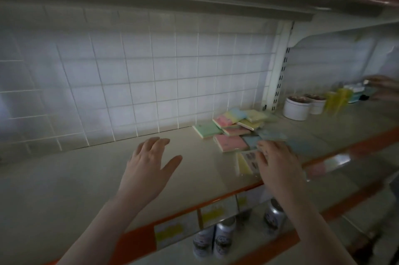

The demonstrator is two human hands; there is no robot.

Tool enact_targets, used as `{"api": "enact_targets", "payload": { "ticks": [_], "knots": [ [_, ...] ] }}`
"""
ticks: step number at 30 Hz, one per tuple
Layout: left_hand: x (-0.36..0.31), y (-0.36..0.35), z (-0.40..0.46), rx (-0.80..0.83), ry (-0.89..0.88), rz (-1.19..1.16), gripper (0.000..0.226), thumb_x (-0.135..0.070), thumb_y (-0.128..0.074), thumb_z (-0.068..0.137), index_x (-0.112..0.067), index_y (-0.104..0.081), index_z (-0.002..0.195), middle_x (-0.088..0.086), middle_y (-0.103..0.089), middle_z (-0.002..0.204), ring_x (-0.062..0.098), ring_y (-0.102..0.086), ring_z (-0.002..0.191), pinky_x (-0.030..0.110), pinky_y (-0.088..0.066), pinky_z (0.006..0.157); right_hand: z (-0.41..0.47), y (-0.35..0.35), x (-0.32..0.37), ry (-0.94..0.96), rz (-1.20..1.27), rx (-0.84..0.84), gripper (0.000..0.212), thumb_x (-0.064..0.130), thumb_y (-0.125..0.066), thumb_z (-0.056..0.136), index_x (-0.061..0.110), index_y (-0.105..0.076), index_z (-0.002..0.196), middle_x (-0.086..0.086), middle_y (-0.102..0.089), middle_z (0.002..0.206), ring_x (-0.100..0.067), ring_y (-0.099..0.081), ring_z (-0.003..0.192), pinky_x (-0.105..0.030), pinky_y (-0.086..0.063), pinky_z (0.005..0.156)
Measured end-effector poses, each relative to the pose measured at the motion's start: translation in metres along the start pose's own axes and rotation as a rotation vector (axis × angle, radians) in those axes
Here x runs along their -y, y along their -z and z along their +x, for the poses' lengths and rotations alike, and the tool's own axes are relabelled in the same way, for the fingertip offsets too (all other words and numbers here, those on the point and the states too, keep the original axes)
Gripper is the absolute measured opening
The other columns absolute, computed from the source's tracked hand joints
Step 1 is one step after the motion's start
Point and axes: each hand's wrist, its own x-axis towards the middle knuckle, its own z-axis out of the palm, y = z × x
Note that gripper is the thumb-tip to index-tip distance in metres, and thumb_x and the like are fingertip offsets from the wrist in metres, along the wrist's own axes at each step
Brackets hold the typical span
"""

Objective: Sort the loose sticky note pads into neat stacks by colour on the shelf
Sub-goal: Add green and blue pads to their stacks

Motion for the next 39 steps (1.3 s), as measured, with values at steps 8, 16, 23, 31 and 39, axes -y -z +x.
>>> {"api": "enact_targets", "payload": {
  "ticks": [8, 16, 23, 31, 39],
  "knots": [
    [-0.08, -0.079, 0.018, 0.071, -0.044, -0.098, 0.053, -0.054, -0.052, 0.089, -0.028, -0.046, 0.135, -0.012, -0.041, 0.141, 0.009, -0.036, 0.13, 0.02, -0.025, 0.105, 0.055, -0.014, -0.091, 0.034, 0.072, 0.105, 0.022, 0.02, -0.054, 0.092, 0.012, -0.063, 0.11, -0.01, -0.062, 0.102, -0.029, -0.057, 0.094, -0.039, -0.045, 0.08],
    [-0.148, -0.134, 0.022, 0.175, 0.003, -0.131, 0.073, -0.07, -0.044, 0.068, -0.031, -0.056, 0.129, -0.011, -0.044, 0.14, 0.006, -0.039, 0.129, 0.019, -0.03, 0.107, 0.111, -0.041, -0.171, 0.096, 0.203, 0.259, 0.022, 0.023, -0.052, 0.094, 0.01, -0.064, 0.108, -0.012, -0.062, 0.1, -0.03, -0.058, 0.087, -0.034, -0.043, 0.07],
    [-0.153, -0.145, 0.018, 0.242, 0.047, -0.108, 0.08, -0.071, -0.055, 0.058, -0.027, -0.061, 0.125, -0.02, -0.041, 0.128, 0.004, -0.045, 0.126, 0.019, -0.038, 0.104, 0.129, -0.067, -0.162, 0.14, 0.176, 0.399, 0.036, 0.039, -0.041, 0.096, 0.014, -0.057, 0.116, -0.008, -0.06, 0.102, -0.026, -0.055, 0.091, -0.035, -0.044, 0.075],
    [-0.161, -0.141, 0.025, 0.253, 0.004, 0.117, 0.089, -0.082, -0.038, 0.055, -0.037, -0.055, 0.129, -0.017, -0.047, 0.137, 0.004, -0.046, 0.122, 0.017, -0.036, 0.093, 0.135, -0.083, -0.159, -0.004, 0.285, 0.619, 0.063, 0.058, -0.059, 0.081, 0.018, -0.043, 0.126, -0.007, -0.058, 0.116, -0.03, -0.053, 0.106, -0.038, -0.044, 0.085],
    [-0.167, -0.14, 0.026, 0.22, -0.064, 0.183, 0.09, -0.083, -0.039, 0.057, -0.031, -0.055, 0.129, -0.011, -0.051, 0.135, 0.011, -0.053, 0.116, 0.022, -0.04, 0.09, 0.141, -0.085, -0.158, -0.228, 0.671, 0.695, 0.052, 0.027, -0.084, 0.065, 0.016, -0.047, 0.1, -0.003, -0.063, 0.103, -0.025, -0.061, 0.095, -0.046, -0.053, 0.083]
  ]
}}
